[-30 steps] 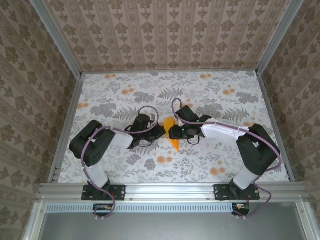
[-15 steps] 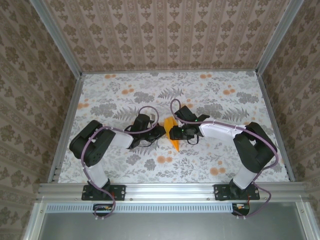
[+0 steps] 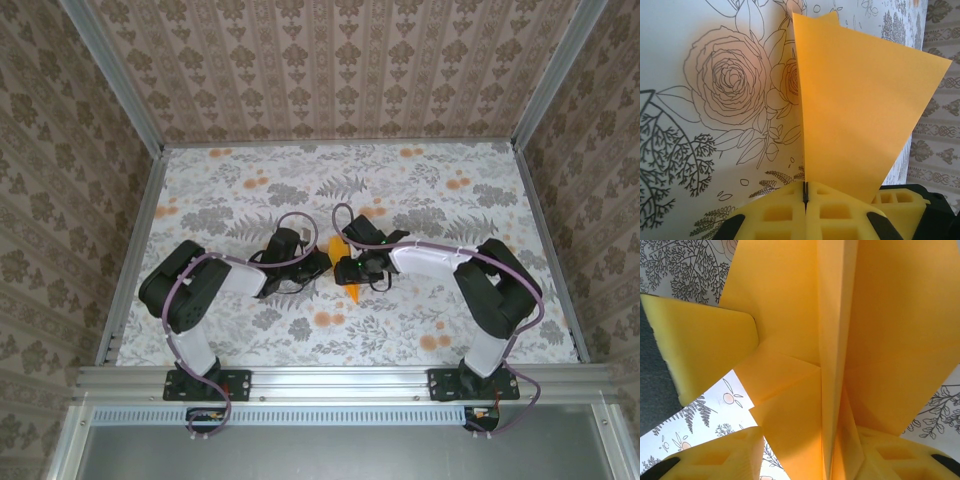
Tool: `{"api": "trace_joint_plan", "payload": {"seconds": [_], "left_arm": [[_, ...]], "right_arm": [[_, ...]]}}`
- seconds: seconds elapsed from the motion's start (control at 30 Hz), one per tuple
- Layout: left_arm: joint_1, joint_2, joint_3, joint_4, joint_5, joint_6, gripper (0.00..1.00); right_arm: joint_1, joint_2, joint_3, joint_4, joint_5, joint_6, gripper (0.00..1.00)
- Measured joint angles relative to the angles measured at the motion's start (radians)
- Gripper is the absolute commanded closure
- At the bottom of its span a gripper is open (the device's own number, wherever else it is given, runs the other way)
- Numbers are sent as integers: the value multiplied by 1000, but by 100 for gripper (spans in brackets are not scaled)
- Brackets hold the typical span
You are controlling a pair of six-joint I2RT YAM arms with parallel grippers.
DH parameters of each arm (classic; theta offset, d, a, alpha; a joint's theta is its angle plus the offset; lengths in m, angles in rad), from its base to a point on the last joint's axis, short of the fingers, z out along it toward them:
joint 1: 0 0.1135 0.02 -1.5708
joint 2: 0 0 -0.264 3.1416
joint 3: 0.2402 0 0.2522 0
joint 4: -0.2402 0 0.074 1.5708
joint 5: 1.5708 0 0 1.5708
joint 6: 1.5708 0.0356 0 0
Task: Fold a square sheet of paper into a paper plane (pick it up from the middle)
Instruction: Move a paper plane to the center of the table.
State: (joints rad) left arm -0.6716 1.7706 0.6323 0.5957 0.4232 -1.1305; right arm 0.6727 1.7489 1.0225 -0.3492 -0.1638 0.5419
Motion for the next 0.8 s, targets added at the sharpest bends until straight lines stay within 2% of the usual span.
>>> {"api": "trace_joint_plan", "payload": {"seconds": [0.17, 0.3, 0.4, 0.73, 0.8], "left_arm": [[0, 2, 0, 0, 0, 0, 100], [0, 3, 0, -1, 0, 0, 100], [0, 3, 0, -1, 0, 0, 100], [0, 3, 0, -5, 0, 0, 100], [1, 3, 0, -11, 0, 0, 92]], "right_arm": [[5, 8, 12, -9, 7, -14, 41], [7, 8, 12, -9, 7, -19, 42], [7, 8, 12, -10, 8, -20, 50], [7, 8, 12, -25, 76, -13, 86], [7, 8, 12, -30, 90, -10, 91]]}}
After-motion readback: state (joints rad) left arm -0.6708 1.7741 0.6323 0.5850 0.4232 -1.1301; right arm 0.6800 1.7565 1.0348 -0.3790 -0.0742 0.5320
